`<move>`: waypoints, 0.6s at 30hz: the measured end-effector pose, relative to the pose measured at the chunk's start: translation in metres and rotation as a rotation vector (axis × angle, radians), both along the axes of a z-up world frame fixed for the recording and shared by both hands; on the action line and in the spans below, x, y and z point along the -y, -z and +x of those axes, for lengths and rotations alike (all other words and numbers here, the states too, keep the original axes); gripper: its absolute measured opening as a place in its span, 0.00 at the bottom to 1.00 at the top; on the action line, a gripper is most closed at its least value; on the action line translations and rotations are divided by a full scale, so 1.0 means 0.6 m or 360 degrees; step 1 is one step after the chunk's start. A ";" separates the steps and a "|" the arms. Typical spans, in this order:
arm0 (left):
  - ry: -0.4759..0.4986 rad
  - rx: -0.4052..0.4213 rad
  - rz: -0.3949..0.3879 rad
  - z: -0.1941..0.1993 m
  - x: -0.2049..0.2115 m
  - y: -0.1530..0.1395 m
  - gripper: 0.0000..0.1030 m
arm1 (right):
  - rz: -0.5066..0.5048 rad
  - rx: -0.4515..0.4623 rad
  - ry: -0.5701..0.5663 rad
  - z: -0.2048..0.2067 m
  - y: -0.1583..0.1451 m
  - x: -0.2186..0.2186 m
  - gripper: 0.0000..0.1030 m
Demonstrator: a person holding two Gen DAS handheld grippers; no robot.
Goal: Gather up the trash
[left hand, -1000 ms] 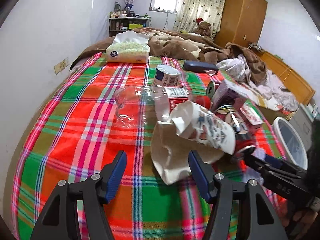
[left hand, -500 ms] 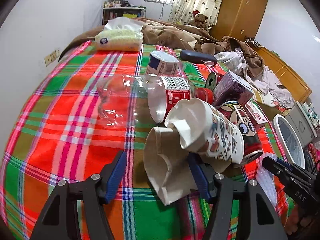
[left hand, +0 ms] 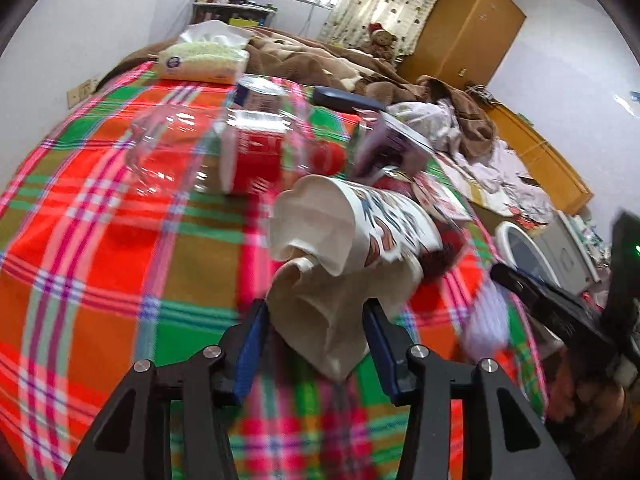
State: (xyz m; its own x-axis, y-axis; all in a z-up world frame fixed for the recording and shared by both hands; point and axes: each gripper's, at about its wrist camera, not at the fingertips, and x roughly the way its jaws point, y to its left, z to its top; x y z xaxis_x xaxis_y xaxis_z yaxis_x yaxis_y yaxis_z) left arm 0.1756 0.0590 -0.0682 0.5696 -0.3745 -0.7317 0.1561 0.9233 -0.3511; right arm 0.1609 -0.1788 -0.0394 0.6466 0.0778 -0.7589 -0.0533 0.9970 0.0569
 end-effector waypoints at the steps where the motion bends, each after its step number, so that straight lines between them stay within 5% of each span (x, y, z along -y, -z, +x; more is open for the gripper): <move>1: 0.0033 -0.0002 -0.0015 -0.006 0.005 -0.001 0.48 | -0.0018 -0.0011 -0.0024 0.005 0.000 0.001 0.19; 5: 0.0004 0.0063 0.0146 -0.010 0.012 -0.011 0.48 | -0.0001 -0.0070 -0.0168 0.018 0.010 -0.004 0.19; 11: -0.0034 0.0027 0.0155 0.026 -0.001 -0.004 0.56 | 0.0089 -0.0086 -0.0207 0.024 0.015 0.000 0.24; 14: -0.0031 0.0018 0.0112 0.037 -0.003 0.002 0.56 | 0.0116 -0.0074 -0.0167 0.016 0.014 0.004 0.39; 16: -0.0026 0.0021 0.0115 0.039 -0.002 0.002 0.56 | 0.0191 -0.0059 -0.0134 0.007 0.011 0.010 0.60; 18: -0.0010 0.0018 0.0085 0.039 0.003 0.003 0.54 | 0.0236 -0.0046 -0.0110 -0.002 0.009 0.012 0.60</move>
State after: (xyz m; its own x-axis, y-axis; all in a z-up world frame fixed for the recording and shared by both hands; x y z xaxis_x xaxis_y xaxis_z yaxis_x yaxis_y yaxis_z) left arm 0.1992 0.0575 -0.0702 0.5800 -0.3314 -0.7441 0.1536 0.9416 -0.2996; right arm 0.1597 -0.1861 -0.0449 0.6139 0.2341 -0.7539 -0.1175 0.9715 0.2059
